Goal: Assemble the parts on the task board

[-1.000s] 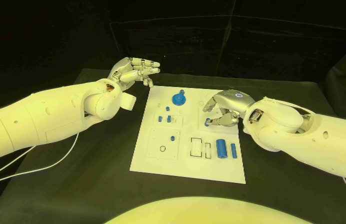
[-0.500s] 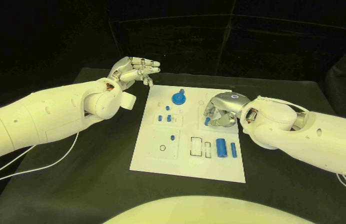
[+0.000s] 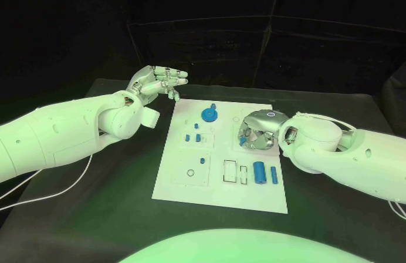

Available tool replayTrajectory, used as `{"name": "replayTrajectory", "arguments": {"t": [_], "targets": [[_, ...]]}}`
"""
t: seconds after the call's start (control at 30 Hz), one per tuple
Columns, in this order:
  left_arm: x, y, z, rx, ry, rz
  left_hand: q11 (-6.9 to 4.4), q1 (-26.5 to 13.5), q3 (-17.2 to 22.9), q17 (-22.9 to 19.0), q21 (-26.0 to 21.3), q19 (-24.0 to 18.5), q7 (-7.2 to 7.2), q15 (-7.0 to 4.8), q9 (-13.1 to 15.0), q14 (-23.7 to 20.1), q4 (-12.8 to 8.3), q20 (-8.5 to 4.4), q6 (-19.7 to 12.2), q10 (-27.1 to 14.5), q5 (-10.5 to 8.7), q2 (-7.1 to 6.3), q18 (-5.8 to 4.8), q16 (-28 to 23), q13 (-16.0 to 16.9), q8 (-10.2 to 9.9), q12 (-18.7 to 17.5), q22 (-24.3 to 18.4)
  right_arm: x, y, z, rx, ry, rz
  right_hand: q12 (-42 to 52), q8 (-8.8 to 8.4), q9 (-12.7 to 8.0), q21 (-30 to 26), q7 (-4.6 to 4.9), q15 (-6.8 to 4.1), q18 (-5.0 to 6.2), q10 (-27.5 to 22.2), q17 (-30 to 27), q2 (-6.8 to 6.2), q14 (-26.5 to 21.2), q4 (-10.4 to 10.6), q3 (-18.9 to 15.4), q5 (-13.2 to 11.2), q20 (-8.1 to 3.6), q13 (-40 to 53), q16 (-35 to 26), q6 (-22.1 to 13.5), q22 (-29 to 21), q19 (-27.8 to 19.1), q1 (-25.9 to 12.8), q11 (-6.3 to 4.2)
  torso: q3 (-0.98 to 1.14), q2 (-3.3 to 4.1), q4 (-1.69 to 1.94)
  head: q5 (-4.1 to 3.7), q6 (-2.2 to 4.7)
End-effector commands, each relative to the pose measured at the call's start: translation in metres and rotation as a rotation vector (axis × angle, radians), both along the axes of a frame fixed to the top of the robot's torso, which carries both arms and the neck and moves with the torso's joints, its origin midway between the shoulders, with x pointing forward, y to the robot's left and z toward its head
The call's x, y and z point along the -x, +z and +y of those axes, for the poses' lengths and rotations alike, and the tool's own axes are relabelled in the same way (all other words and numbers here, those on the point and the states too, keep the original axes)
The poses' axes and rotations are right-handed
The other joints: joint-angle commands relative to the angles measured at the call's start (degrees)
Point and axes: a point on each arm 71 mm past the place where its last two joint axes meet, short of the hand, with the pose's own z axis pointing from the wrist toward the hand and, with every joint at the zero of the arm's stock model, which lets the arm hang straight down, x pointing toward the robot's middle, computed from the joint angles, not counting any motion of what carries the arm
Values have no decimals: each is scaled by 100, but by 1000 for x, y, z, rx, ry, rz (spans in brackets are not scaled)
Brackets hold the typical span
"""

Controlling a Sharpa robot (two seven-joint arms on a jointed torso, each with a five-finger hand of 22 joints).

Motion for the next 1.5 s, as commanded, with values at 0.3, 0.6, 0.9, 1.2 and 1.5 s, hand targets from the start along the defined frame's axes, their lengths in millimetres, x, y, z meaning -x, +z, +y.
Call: {"name": "replayTrajectory", "arguments": {"t": [0.3,0.6,0.9,1.2,1.5], "targets": [[0,1,-1,10,-13,1,8,-24,-1,-6,-20,-28,12,10,-7,-45,-15,10,-14,-25,25,15,69,-20,-6,7,19,-7,-3,3,1,-29,-3,-38,-167,74,17,144,5,-9,-119,294,201,11,64,-33,455,-245,-23,9,221,285,165,78,38,-14,-1,-3,-4,-6,-32],[0,1,0,8,-12,4,8,-24,-1,-6,-20,-28,12,10,-7,-45,-15,10,-14,-25,25,15,69,-20,-6,7,19,-7,3,11,0,-128,-21,-46,-212,97,25,196,-10,-23,-128,407,267,5,66,-6,573,-254,-37,18,295,389,227,98,-44,-34,-1,-15,-9,-19,-29],[-1,0,0,6,-13,9,6,-21,-3,-14,-29,-29,9,12,-4,-52,-18,13,-10,-22,25,22,70,-18,-5,16,29,-13,19,23,0,-293,-34,29,-252,87,21,213,-10,-22,-131,420,285,-25,65,27,596,-263,-40,14,320,399,243,102,-120,-31,-7,-14,-1,-28,-14],[-1,0,-1,6,-14,10,6,-21,-3,-14,-29,-29,9,12,-4,-52,-18,13,-10,-22,25,22,70,-18,-5,16,29,-13,30,28,25,-411,38,106,-275,77,17,217,-10,-22,-131,418,287,-26,63,31,616,-253,-40,12,328,393,242,100,-133,-31,-9,-8,2,56,-40],[-1,0,-4,9,-21,10,6,-21,-3,-14,-29,-29,9,12,-4,-52,-18,13,-10,-22,25,22,70,-18,-5,16,29,-13,31,23,67,-450,147,129,-304,62,12,229,-4,-20,-134,409,310,-25,64,24,644,-219,-40,10,351,380,258,103,-135,-26,-7,-1,1,189,-90]]}}
